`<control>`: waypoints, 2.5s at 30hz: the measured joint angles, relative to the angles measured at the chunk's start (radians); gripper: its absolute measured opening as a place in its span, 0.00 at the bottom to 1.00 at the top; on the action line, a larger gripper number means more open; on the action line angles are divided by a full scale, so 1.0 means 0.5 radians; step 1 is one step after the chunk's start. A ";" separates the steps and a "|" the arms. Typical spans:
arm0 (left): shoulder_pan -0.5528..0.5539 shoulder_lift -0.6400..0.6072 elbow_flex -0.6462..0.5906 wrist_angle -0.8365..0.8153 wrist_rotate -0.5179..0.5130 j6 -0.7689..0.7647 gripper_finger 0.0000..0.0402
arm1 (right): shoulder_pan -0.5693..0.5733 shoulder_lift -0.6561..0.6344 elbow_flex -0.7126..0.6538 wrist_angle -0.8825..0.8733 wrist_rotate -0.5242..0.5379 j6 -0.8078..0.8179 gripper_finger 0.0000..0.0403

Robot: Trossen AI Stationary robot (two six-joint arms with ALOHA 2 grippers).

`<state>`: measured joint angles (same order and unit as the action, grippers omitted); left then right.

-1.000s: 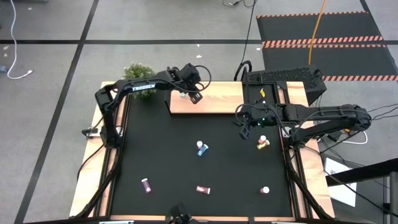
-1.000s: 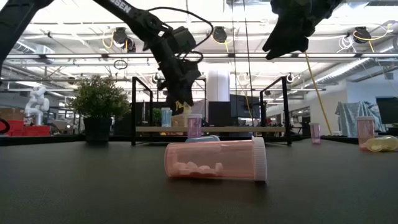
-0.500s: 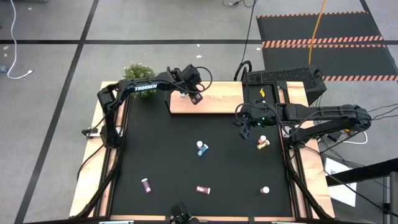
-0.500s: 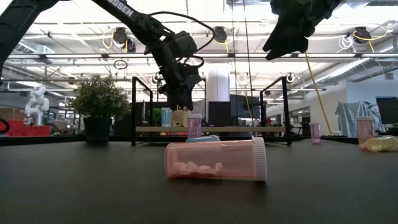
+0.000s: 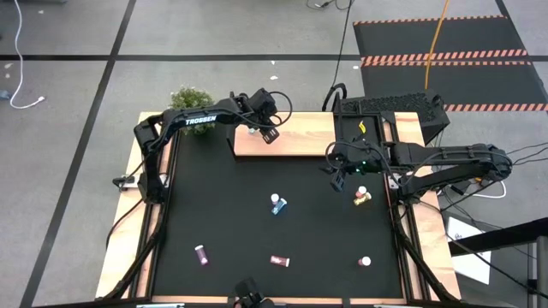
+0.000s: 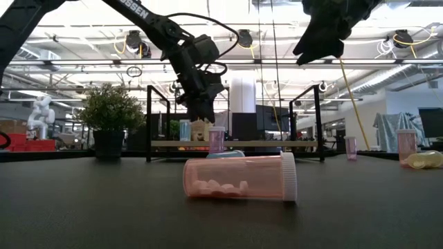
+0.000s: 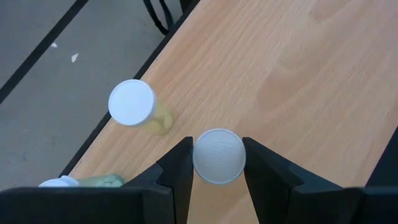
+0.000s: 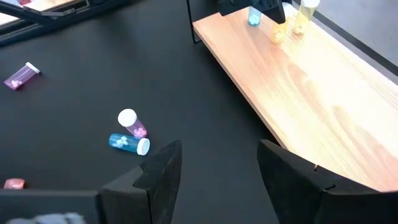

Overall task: Pick and place medicine bottles onto shelf by color
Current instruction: Put the bottom center yellow pill bottle on the shelf, then put the top right pink pill bottle on the shelf

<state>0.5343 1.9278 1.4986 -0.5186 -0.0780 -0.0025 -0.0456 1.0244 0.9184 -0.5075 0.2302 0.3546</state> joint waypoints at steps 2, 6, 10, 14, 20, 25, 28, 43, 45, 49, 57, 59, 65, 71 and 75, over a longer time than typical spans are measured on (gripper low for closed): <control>0.002 0.000 0.000 0.000 0.002 0.000 0.32 | 0.000 -0.012 0.000 0.000 0.002 0.000 0.50; 0.005 0.000 0.000 0.000 0.004 -0.004 0.32 | 0.000 -0.034 0.000 -0.003 0.002 0.000 0.50; 0.010 -0.001 0.000 0.000 0.004 -0.013 0.32 | 0.000 -0.050 0.000 -0.003 0.004 0.001 0.50; 0.010 -0.001 0.000 0.001 0.004 -0.045 0.38 | 0.000 -0.065 -0.001 -0.004 0.005 0.017 0.50; 0.010 0.029 0.002 0.002 0.005 -0.055 0.52 | 0.000 -0.087 -0.001 -0.008 0.007 0.024 0.50; 0.010 0.033 0.002 -0.005 0.005 -0.057 0.60 | 0.000 -0.122 -0.001 -0.015 0.008 0.046 0.51; 0.010 0.020 0.002 -0.005 0.004 -0.029 0.62 | 0.000 -0.137 -0.001 -0.012 0.008 0.047 0.51; -0.008 -0.139 0.001 -0.078 -0.021 0.058 0.64 | 0.001 -0.241 -0.001 -0.032 0.008 0.052 0.51; -0.014 -0.223 0.001 -0.087 -0.025 0.063 0.64 | 0.001 -0.286 -0.001 -0.021 0.007 0.051 0.51; -0.024 -0.426 0.001 -0.107 -0.049 0.081 0.64 | 0.001 -0.395 -0.001 0.068 -0.062 0.041 0.50; -0.173 -0.660 0.001 0.111 -0.056 0.007 0.64 | -0.001 -0.599 -0.001 0.234 -0.105 0.002 0.40; -0.252 -0.658 0.002 0.213 -0.056 -0.019 0.64 | 0.004 -0.624 -0.001 0.200 -0.098 0.015 0.37; -0.525 -0.622 0.002 0.405 -0.040 -0.120 0.64 | 0.125 -0.615 -0.001 -0.058 -0.106 0.374 0.23; -0.757 -0.624 0.002 0.519 -0.209 -0.176 0.64 | 0.351 -0.600 -0.001 -0.485 -0.032 0.649 0.10; -0.862 -0.623 0.002 0.527 -0.250 -0.367 0.63 | 0.533 -0.573 -0.001 -0.726 0.041 0.778 0.05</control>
<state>0.1032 1.6161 1.4994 -0.2550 -0.2032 -0.1858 0.2208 0.7381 0.9180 -0.8705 0.2509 0.7435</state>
